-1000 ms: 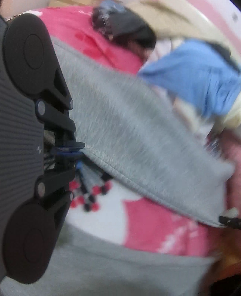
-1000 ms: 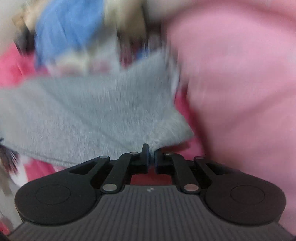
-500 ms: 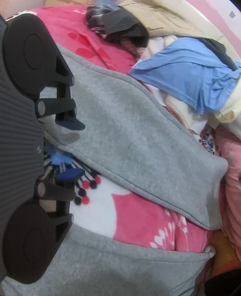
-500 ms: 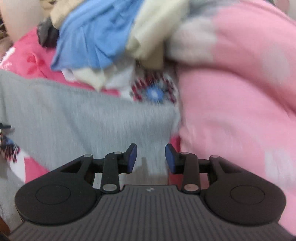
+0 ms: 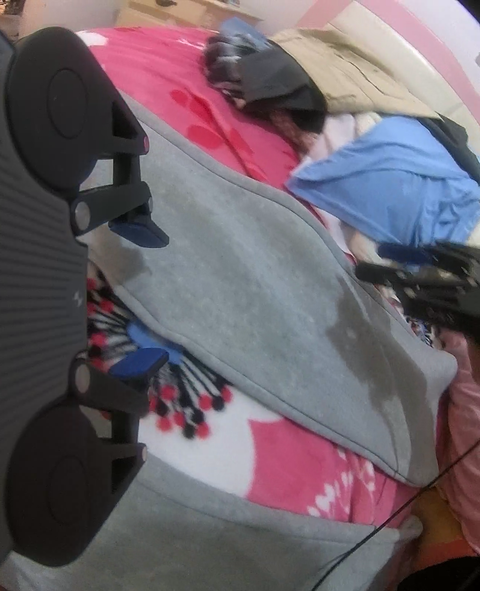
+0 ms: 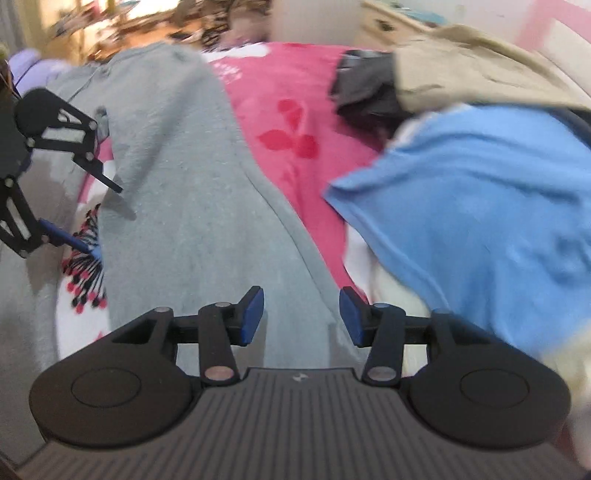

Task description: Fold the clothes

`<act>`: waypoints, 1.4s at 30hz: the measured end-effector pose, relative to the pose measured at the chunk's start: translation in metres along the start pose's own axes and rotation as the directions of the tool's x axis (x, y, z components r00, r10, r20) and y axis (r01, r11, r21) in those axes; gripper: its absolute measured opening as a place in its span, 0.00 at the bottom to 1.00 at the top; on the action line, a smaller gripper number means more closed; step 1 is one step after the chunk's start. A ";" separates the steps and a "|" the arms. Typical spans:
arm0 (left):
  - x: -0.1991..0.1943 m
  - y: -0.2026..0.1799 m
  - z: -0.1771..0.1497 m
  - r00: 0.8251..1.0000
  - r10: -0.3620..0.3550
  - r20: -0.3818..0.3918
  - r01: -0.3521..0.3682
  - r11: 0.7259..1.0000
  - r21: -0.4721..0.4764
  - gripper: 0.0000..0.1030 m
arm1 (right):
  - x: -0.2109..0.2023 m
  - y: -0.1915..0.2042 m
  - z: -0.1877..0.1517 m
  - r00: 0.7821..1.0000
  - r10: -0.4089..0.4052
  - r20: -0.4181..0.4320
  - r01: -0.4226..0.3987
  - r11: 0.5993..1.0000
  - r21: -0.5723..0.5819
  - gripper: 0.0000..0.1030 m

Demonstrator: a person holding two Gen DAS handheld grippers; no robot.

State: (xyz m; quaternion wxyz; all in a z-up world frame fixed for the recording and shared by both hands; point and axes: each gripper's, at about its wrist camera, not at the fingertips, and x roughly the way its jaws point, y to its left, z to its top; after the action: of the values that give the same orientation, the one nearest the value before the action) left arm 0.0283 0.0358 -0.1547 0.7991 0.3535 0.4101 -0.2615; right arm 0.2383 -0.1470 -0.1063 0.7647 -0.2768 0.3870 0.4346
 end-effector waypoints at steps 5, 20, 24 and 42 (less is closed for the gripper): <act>0.005 0.004 -0.014 1.000 0.010 -0.024 -0.010 1.000 -0.001 0.60 | 0.040 -0.019 0.028 0.999 0.049 -0.018 -0.049 0.999 -0.001 0.44; 0.012 0.015 -0.024 1.000 0.025 0.016 -0.024 0.997 -0.080 0.65 | 0.039 0.020 0.023 0.984 -0.175 -0.028 0.171 0.977 -0.125 0.03; 0.014 0.017 -0.031 1.000 0.016 -0.003 -0.016 0.994 -0.104 0.66 | 0.036 0.026 0.021 0.949 -0.314 0.011 0.312 0.935 -0.169 0.03; 0.013 0.044 -0.042 0.999 -0.043 -0.028 0.035 0.969 -0.244 0.70 | -0.025 0.001 -0.012 0.934 -0.358 -0.004 0.358 0.933 -0.049 0.38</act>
State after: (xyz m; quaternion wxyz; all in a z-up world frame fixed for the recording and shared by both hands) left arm 0.0462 0.0944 -0.1673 0.8242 0.2492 0.4590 -0.2189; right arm 0.2249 -0.1667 -0.0926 0.8218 -0.3634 0.3246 0.2953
